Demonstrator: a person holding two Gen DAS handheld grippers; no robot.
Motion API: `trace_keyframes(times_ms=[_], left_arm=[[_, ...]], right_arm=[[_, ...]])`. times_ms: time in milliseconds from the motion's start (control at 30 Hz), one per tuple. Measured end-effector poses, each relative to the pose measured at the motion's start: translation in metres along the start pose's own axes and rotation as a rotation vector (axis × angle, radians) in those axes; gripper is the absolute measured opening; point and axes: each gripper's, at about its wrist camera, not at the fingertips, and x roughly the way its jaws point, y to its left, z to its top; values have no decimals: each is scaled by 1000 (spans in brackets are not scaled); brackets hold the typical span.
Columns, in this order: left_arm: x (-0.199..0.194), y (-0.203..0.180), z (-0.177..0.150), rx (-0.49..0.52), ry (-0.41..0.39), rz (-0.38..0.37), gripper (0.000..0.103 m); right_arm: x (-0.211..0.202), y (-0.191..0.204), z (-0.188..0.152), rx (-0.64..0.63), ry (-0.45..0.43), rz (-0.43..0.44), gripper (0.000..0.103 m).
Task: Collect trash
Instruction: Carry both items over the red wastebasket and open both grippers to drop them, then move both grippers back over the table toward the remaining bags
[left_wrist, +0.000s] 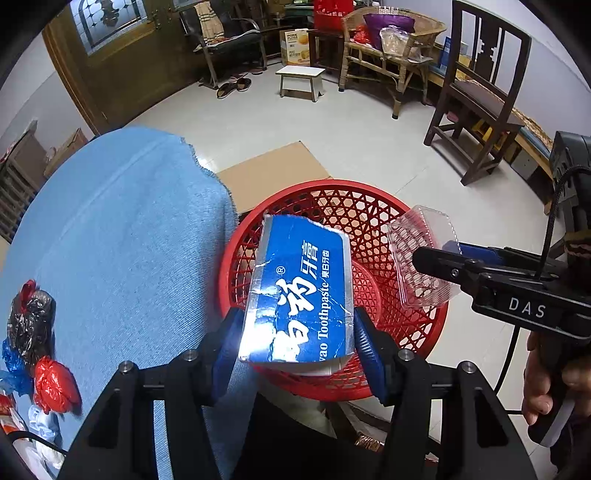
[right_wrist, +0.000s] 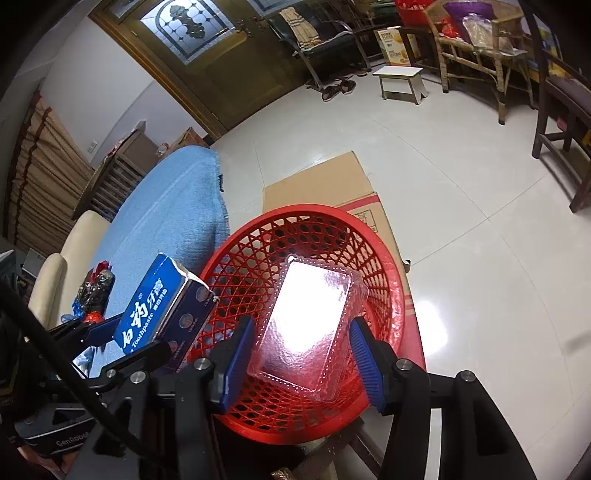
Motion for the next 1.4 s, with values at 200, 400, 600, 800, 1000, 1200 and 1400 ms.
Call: trace_keyframes(times_ms=[200, 400, 600, 800, 1000, 1200, 1400], left_arm=[[-4, -2, -1, 16, -9, 26, 61], [-9, 0, 0, 15, -19, 42, 61], [-30, 6, -6, 13, -73, 100, 61], [-60, 29, -18, -23, -129, 243, 61], [-94, 63, -36, -102, -173, 375, 62], [-121, 87, -55, -156, -212, 468, 66], [-141, 103, -74, -192, -241, 504, 67]], right_arm=[[2, -3, 0, 31, 17, 22, 60], [4, 1, -1, 28, 22, 28, 65], [1, 7, 0, 21, 8, 28, 65], [-2, 24, 2, -7, -4, 36, 65], [-4, 55, 2, -66, -17, 53, 65], [-3, 93, -1, -139, -22, 73, 65], [-5, 136, -8, -225, -26, 99, 65]])
